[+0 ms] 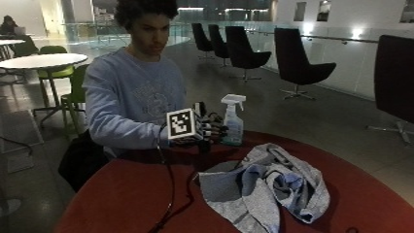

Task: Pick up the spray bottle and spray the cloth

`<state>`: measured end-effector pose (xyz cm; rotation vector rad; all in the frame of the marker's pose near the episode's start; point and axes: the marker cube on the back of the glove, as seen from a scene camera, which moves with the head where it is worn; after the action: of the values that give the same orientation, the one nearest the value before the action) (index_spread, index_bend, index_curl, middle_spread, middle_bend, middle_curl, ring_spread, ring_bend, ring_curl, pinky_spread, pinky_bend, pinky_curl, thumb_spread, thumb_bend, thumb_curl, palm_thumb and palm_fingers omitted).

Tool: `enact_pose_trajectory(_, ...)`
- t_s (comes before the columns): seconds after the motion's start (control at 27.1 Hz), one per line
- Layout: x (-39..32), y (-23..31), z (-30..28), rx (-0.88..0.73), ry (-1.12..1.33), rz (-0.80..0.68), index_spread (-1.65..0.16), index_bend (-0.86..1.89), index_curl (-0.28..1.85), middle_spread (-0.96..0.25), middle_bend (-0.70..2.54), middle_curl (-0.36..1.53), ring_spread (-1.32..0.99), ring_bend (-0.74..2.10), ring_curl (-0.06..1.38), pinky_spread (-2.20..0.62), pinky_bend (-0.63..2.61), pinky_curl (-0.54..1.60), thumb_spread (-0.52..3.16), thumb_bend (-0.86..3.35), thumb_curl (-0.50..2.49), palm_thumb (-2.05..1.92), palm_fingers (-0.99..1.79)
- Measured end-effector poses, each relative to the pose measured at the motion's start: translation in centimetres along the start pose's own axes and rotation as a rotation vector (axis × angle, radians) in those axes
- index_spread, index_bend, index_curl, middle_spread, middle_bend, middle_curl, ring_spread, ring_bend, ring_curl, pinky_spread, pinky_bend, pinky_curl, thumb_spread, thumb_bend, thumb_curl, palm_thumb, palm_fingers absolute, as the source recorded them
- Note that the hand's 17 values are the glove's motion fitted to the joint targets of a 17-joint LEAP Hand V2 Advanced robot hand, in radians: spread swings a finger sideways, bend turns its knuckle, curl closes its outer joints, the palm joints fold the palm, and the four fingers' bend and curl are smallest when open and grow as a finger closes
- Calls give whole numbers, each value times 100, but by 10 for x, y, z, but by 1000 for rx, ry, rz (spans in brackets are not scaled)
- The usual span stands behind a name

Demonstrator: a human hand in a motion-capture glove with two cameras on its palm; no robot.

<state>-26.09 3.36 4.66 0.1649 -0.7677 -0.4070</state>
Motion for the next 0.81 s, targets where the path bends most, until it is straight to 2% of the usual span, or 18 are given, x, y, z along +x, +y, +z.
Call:
enact_pose_trajectory(0.48, 51, 102, -126, 125, 457, 144, -33, 21, 44, -1, 19, 40, -1, 35, 37, 16, 14, 21, 105, -2, 30, 58, 70)
enact_pose_trajectory(0.81, 90, 145, -159, 155, 584, 250, -33, 21, 44, -2, 19, 40, -1, 34, 36, 17, 13, 20, 106, -2, 30, 58, 70)
